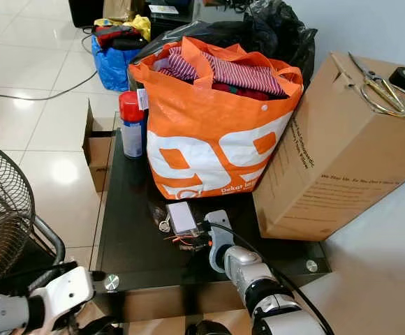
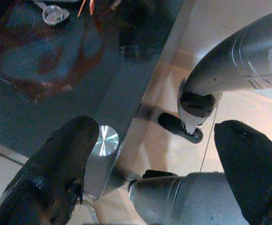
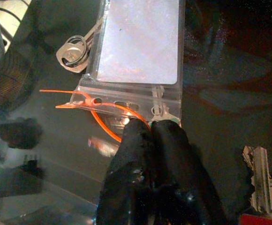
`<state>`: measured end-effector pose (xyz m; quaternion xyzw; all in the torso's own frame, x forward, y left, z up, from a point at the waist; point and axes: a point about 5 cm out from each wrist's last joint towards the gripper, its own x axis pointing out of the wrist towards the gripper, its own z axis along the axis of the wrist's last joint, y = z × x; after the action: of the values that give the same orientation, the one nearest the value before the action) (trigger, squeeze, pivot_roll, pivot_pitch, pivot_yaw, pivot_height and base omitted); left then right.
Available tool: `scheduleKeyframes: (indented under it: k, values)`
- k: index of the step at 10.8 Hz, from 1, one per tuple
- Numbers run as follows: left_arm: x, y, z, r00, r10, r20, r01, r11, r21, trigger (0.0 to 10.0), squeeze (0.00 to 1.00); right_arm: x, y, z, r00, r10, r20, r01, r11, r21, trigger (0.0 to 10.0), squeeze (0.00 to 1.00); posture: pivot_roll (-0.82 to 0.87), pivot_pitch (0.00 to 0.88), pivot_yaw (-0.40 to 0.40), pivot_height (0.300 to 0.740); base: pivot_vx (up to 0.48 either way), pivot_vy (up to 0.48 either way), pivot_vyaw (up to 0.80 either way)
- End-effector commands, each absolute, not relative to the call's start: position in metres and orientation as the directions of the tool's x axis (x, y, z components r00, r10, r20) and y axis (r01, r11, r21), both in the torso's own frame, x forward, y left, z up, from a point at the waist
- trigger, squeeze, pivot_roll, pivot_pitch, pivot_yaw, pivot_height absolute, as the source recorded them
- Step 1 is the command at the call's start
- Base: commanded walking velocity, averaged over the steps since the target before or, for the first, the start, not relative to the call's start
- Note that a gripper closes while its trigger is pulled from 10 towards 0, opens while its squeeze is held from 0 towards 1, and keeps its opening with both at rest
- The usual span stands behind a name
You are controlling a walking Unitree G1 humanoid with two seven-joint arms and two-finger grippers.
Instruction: Hang keys on a hook
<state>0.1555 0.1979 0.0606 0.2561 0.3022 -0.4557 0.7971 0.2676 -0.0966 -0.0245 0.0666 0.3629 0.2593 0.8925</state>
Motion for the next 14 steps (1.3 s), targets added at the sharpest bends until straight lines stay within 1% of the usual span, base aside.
scheduleKeyframes:
  k: [1,2,3,4,5,6,8,9,10,11,12,13,14]
  values:
    - [0.155,0.195,0.060,0.400,-0.577,-0.712,0.885,0.444,0.137,10.0,0.28,0.269,-0.105,-0.024,0.612,0.496,-0.617,-0.401,0.866,0.299,0.0,0.00,0.04,0.098,-0.146,0.732,0.000,0.000,0.00]
    - [0.156,0.194,0.062,0.402,-0.579,-0.710,0.886,0.442,0.141,10.0,0.28,0.271,-0.106,-0.022,0.617,0.503,-0.605,-0.416,0.861,0.292,0.0,0.00,0.04,0.091,-0.146,0.732,0.000,0.000,0.00]
    - [0.158,0.191,0.065,0.407,-0.583,-0.703,0.886,0.440,0.148,10.0,0.28,0.277,-0.109,-0.014,0.642,0.517,-0.567,-0.484,0.846,0.224,0.0,0.00,0.04,0.084,-0.156,0.732,0.000,0.000,0.00]
    - [0.159,0.187,0.070,0.416,-0.587,-0.695,0.883,0.444,0.154,10.0,0.28,0.284,-0.115,0.003,0.689,0.546,-0.477,-0.548,0.823,0.149,0.0,0.00,0.04,0.076,-0.159,0.732,0.000,0.000,0.00]
    - [0.159,0.184,0.074,0.420,-0.590,-0.689,0.882,0.445,0.157,10.0,0.28,0.282,-0.122,0.022,0.726,0.561,-0.397,-0.583,0.809,0.075,0.0,0.00,0.03,0.070,-0.160,0.732,0.000,0.000,0.00]
    - [0.159,0.181,0.078,0.422,-0.596,-0.683,0.883,0.442,0.159,10.0,0.27,0.278,-0.124,0.029,0.737,0.565,-0.370,-0.600,0.800,0.026,0.0,0.00,0.02,0.065,-0.159,0.732,0.000,0.000,0.00]
    - [0.162,0.175,0.085,0.423,-0.604,-0.675,0.885,0.435,0.165,10.0,0.27,0.265,-0.119,0.036,0.726,0.590,-0.354,-0.632,0.775,-0.006,0.0,0.00,0.02,0.055,-0.153,0.732,0.000,0.000,0.00]
    - [0.163,0.175,0.086,0.424,-0.603,-0.675,0.885,0.433,0.168,10.0,0.27,0.261,-0.117,0.044,0.733,0.591,-0.337,-0.638,0.769,-0.040,0.0,0.00,0.02,0.049,-0.152,0.732,0.000,0.000,0.00]
    - [0.165,0.175,0.087,0.440,-0.594,-0.673,0.878,0.441,0.185,10.0,0.28,0.265,-0.120,0.067,0.810,0.536,-0.238,-0.580,0.792,-0.193,0.0,0.00,0.03,0.041,-0.156,0.732,0.000,0.000,0.00]
    - [0.165,0.176,0.087,0.464,-0.583,-0.667,0.866,0.458,0.202,10.0,0.27,0.267,-0.121,0.086,0.851,0.505,-0.146,-0.526,0.809,-0.263,0.0,0.00,0.03,0.035,-0.157,0.732,0.000,0.000,0.00]
    - [0.166,0.177,0.085,0.468,-0.579,-0.668,0.862,0.464,0.202,10.0,0.27,0.262,-0.119,0.092,0.838,0.529,-0.129,-0.540,0.773,-0.334,0.0,0.00,0.03,0.033,-0.156,0.732,0.000,0.000,0.00]
    - [0.166,0.177,0.081,0.465,-0.575,-0.673,0.862,0.467,0.197,10.0,0.27,0.252,-0.112,0.089,0.788,0.587,-0.183,-0.602,0.676,-0.425,0.0,0.00,0.02,0.034,-0.155,0.732,0.000,0.000,0.00]
    - [0.166,0.178,0.078,0.462,-0.575,-0.676,0.863,0.466,0.194,10.0,0.27,0.244,-0.107,0.078,0.754,0.600,-0.266,-0.655,0.666,-0.356,0.0,0.00,0.02,0.036,-0.153,0.732,0.000,0.000,0.00]
